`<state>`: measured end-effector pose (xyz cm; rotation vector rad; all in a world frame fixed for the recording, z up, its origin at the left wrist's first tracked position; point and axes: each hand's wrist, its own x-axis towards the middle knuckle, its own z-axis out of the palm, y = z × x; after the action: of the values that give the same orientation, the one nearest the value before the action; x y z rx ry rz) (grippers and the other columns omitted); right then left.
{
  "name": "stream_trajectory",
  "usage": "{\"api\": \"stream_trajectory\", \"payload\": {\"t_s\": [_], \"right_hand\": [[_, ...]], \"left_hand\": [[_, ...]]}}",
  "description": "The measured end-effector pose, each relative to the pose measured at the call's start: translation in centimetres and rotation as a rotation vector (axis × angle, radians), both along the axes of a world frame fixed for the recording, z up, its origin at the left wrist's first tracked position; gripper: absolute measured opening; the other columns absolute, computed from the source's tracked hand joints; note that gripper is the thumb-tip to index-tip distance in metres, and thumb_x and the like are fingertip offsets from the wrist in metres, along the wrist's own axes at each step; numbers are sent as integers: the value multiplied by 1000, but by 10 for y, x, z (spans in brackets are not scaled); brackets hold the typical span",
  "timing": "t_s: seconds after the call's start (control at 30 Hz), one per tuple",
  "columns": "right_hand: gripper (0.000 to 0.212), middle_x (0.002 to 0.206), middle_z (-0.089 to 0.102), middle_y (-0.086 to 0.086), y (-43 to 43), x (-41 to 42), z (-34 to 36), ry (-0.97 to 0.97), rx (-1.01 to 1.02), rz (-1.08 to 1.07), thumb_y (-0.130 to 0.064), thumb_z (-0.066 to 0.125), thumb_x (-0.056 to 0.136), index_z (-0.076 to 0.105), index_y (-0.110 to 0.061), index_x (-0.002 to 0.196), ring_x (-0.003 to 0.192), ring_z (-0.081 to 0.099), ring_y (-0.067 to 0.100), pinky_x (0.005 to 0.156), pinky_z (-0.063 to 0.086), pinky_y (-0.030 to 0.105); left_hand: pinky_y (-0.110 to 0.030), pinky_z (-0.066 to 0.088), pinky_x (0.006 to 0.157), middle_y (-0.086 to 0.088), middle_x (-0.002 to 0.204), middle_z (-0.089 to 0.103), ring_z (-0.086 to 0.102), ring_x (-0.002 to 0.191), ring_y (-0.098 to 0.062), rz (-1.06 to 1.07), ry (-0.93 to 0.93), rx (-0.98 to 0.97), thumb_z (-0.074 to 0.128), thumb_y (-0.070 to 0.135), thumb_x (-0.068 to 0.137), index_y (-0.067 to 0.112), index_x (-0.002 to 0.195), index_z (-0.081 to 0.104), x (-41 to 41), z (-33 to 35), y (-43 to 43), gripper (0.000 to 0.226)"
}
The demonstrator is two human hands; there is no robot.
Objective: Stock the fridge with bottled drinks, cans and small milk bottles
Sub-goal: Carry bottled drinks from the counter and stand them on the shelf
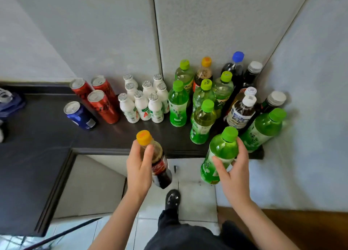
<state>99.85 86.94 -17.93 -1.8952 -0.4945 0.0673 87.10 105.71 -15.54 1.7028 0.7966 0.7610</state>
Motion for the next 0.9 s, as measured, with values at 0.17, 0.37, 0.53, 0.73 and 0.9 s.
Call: {"api": "stream_trajectory", "payload": {"t_s": [0.17, 0.37, 0.53, 0.73, 0.9], "right_hand": [[67, 124, 44, -19, -9, -32, -2, 39, 4, 189, -50, 60, 76, 28, -38, 134, 113, 50, 0, 89, 41, 12], [78, 130, 46, -5, -13, -79, -22, 134, -75, 432, -53, 60, 75, 33, -20, 140, 115, 52, 7, 94, 48, 34], [77, 133, 48, -1, -12, -126, -31, 241, -163, 679, -53, 63, 73, 32, -26, 139, 117, 53, 15, 97, 48, 46], [68, 126, 53, -10, 2, -187, -31, 281, -281, 1010, -61, 64, 69, 36, -45, 129, 113, 55, 9, 95, 48, 46], [70, 124, 54, -7, -1, -255, -24, 268, -309, 1190, -63, 64, 68, 39, -42, 129, 111, 56, 11, 94, 49, 47]], "left_hand": [[-9, 42, 70, 19, 83, 61, 53, 78, 2, 196, -9, -96, 40, 47, 86, 26, 92, 58, -56, -12, -36, 28], [-12, 43, 72, 14, 83, 59, 54, 78, 1, 453, 23, -211, 44, 43, 87, 25, 89, 59, -137, -29, -92, 23], [-8, 45, 71, 22, 85, 64, 57, 80, 7, 678, 63, -276, 43, 38, 87, 28, 94, 60, -212, -39, -141, 20], [-27, 47, 84, 8, 95, 66, 60, 92, -7, 1025, 38, -323, 41, 43, 88, 40, 89, 63, -297, -42, -190, 21], [-28, 46, 78, 15, 90, 66, 60, 85, 0, 1155, -14, -316, 42, 48, 87, 36, 89, 61, -358, -39, -231, 23]]}}
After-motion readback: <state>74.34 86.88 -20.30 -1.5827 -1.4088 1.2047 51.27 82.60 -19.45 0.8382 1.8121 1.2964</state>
